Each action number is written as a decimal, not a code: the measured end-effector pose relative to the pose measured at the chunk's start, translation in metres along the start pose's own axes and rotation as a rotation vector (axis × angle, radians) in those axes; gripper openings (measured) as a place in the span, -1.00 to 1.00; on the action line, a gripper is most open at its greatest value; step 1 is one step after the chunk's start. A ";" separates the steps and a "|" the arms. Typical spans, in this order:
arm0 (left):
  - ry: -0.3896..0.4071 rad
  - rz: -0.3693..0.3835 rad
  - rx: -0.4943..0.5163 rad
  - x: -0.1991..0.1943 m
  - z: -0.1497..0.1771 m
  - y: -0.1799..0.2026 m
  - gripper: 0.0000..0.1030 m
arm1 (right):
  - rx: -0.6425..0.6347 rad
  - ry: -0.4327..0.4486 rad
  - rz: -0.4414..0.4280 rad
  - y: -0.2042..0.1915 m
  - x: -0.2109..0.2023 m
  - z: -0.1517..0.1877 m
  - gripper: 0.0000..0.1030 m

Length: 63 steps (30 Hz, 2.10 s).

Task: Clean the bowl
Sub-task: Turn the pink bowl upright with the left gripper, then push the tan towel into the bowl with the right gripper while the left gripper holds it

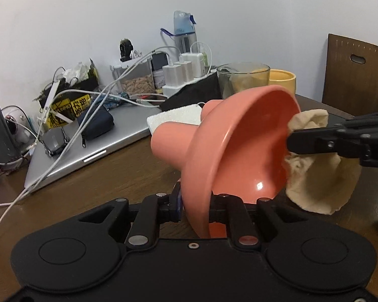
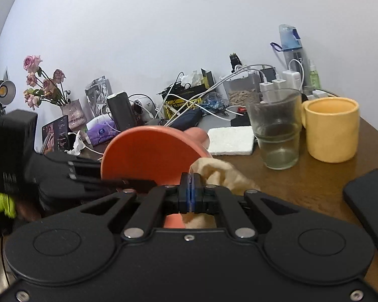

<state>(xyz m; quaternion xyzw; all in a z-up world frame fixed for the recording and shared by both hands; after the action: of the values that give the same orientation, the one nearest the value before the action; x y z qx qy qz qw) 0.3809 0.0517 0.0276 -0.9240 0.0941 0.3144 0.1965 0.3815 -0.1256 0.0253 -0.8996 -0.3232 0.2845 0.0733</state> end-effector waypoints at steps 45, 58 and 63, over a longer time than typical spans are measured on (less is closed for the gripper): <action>-0.076 -0.141 -0.262 -0.029 0.041 0.028 1.00 | -0.113 -0.090 -0.028 -0.032 0.028 0.005 0.52; -0.113 -0.168 -0.276 0.009 0.025 0.019 1.00 | -0.201 -0.024 -0.019 -0.027 -0.014 0.011 0.57; -0.087 -0.137 -0.297 0.017 0.020 0.013 0.89 | -0.209 -0.029 -0.002 -0.015 -0.019 0.015 0.57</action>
<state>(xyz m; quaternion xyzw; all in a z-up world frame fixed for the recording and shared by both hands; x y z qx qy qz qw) 0.3797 0.0475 -0.0014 -0.9327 -0.0250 0.3503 0.0827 0.3533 -0.1266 0.0261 -0.8978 -0.3530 0.2621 -0.0251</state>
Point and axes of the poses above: each gripper's, at about its wrist camera, not at the fingertips, and x roughly the way its jaws point, y to its right, z to its underside, the point moved 2 cm from there along x, roughly the way its jaws point, and after that the axes turned 10 degrees about -y, right-handed, at the moved point
